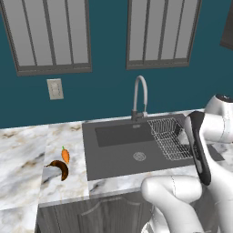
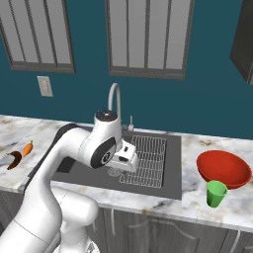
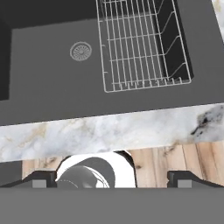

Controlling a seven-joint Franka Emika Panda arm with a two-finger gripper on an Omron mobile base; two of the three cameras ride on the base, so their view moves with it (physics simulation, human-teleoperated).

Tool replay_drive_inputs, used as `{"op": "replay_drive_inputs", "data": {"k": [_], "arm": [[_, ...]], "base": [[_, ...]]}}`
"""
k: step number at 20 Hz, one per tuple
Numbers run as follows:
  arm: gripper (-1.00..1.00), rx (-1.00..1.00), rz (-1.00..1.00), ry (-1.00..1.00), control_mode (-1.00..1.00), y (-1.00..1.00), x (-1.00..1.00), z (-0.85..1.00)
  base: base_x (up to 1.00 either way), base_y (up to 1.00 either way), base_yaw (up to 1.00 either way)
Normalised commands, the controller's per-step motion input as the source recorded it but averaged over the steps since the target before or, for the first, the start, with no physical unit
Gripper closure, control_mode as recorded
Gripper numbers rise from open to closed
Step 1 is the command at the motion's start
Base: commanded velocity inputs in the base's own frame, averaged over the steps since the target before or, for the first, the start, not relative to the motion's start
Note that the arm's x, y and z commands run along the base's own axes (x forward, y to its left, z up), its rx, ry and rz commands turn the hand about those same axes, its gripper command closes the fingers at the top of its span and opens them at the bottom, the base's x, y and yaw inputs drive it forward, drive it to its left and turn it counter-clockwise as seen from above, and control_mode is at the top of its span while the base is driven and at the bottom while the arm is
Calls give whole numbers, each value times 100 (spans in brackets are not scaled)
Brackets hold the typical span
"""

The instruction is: Remove the carrot and banana from the sink. Then move the bowl and cup from the counter to the sink for washing.

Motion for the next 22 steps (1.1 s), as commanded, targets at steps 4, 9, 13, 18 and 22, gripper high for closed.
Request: {"op": "replay_drive_inputs", "data": {"k": [4,9,13,18,22], "arm": [[-100,-16,-1,0,-100,-30,-11,12],[-100,-7,0,0,-100,-33,-12,12],[-100,-4,0,0,-100,-34,-12,12],[-100,0,0,0,-100,-30,-11,10],[-100,0,0,4,-100,-32,-3,2]], "base": [[0,0,0],[0,0,0],[0,0,0],[0,0,0],[0,0,0]]}}
